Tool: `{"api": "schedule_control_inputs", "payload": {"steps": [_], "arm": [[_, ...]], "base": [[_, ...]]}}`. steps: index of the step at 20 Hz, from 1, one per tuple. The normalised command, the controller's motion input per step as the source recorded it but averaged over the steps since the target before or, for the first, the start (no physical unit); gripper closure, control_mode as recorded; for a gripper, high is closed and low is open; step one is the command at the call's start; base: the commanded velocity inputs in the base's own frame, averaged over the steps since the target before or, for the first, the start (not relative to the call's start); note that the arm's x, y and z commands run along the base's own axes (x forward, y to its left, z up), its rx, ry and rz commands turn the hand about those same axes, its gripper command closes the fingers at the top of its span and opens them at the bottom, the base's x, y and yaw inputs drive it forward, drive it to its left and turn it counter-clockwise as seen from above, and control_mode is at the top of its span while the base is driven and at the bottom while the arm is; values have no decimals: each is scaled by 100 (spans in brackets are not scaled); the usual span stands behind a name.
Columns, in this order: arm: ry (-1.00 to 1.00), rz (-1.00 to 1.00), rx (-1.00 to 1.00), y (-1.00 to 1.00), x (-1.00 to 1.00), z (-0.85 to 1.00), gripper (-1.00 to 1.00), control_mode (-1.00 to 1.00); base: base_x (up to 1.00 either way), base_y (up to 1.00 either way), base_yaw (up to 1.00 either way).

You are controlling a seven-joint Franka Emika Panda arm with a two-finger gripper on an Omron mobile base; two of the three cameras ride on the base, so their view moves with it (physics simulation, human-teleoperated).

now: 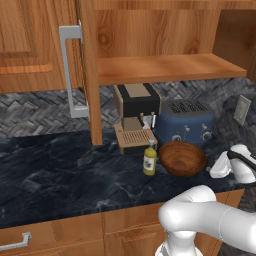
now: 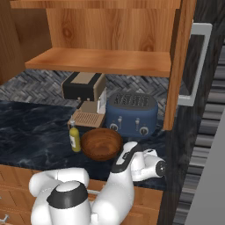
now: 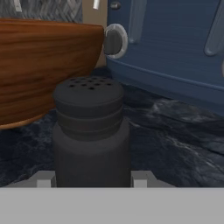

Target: Retrieve the bottle and the shaker from the cabinet and place them next to the mixing bowl on the counter. Then add garlic from the fridge to the mixing bowl.

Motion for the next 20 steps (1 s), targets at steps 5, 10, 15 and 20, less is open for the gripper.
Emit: {"api": "schedule_control_inputs", "payload": {"steps": [5, 10, 15, 20], "arm": [[0, 0, 0, 20, 2, -11, 100, -100], [0, 0, 0, 24, 0, -14, 100, -100], [0, 0, 0, 0, 0, 0, -100, -100], [0, 0, 0, 0, 0, 0, -100, -100]], "base": [[0, 0, 0], [0, 0, 0], [0, 0, 0], [0, 0, 0]]}}
